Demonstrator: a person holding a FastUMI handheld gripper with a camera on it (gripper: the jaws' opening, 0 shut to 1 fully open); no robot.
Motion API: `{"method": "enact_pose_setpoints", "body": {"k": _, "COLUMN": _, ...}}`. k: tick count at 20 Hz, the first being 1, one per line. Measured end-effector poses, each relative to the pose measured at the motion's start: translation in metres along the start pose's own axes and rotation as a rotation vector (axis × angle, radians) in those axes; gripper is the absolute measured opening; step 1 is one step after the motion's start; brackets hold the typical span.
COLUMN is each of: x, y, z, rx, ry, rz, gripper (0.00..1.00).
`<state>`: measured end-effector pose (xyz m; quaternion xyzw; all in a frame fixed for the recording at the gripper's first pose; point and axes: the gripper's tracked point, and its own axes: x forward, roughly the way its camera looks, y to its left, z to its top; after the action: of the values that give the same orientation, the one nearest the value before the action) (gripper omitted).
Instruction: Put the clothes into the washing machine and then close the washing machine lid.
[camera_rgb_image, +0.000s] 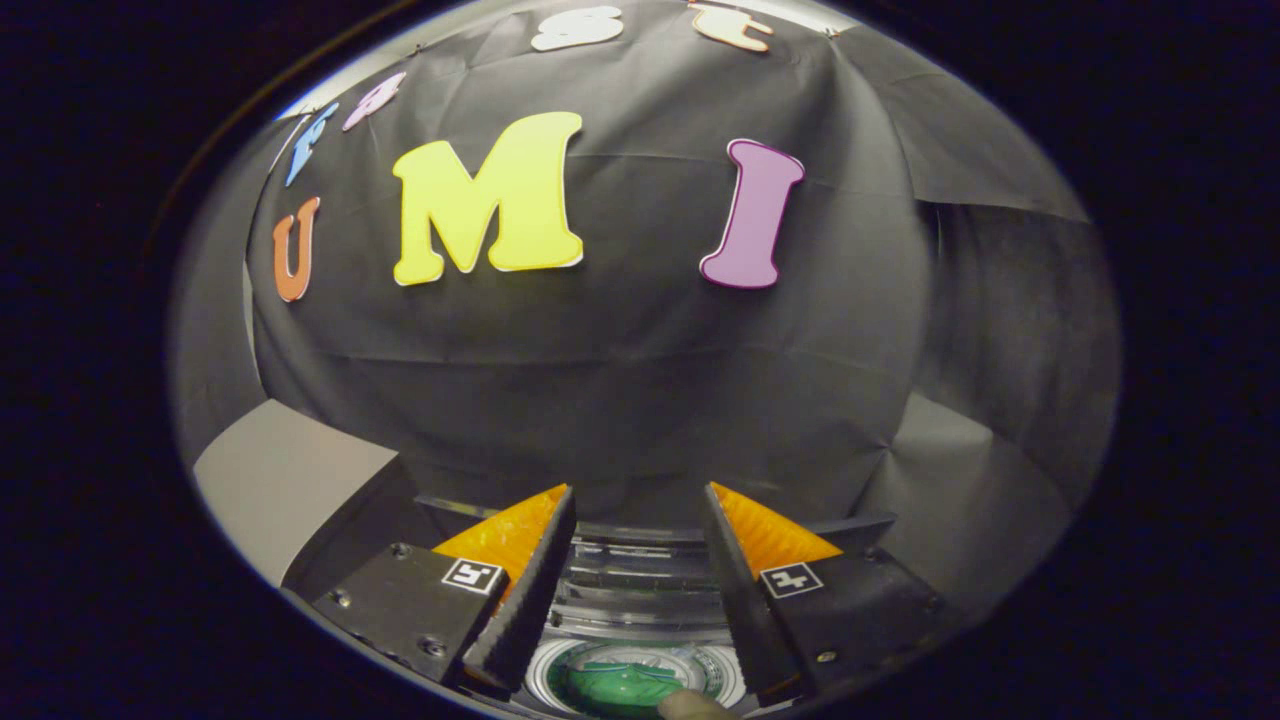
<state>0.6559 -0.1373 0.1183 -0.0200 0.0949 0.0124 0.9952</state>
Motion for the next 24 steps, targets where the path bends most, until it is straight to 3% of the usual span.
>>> {"method": "enact_pose_setpoints", "body": {"k": 7, "x": 0.040, "y": 0.000, "z": -0.003, "rx": 0.035, "ry": 0.022, "rz": -0.019, "gripper": 0.80}}
{"method": "enact_pose_setpoints", "body": {"k": 10, "x": 0.056, "y": -0.003, "z": -0.024, "rx": 0.037, "ry": 0.073, "rz": -0.029, "gripper": 0.80}}
{"method": "enact_pose_setpoints", "body": {"k": 11, "x": 0.058, "y": -0.002, "z": -0.015, "rx": 0.044, "ry": 0.009, "rz": -0.033, "gripper": 0.80}}
{"method": "enact_pose_setpoints", "body": {"k": 14, "x": 0.060, "y": -0.009, "z": -0.020, "rx": 0.062, "ry": 0.009, "rz": -0.049, "gripper": 0.96}}
{"method": "enact_pose_setpoints", "body": {"k": 24, "x": 0.049, "y": -0.009, "z": -0.024, "rx": 0.062, "ry": -0.031, "rz": -0.048, "gripper": 0.97}}
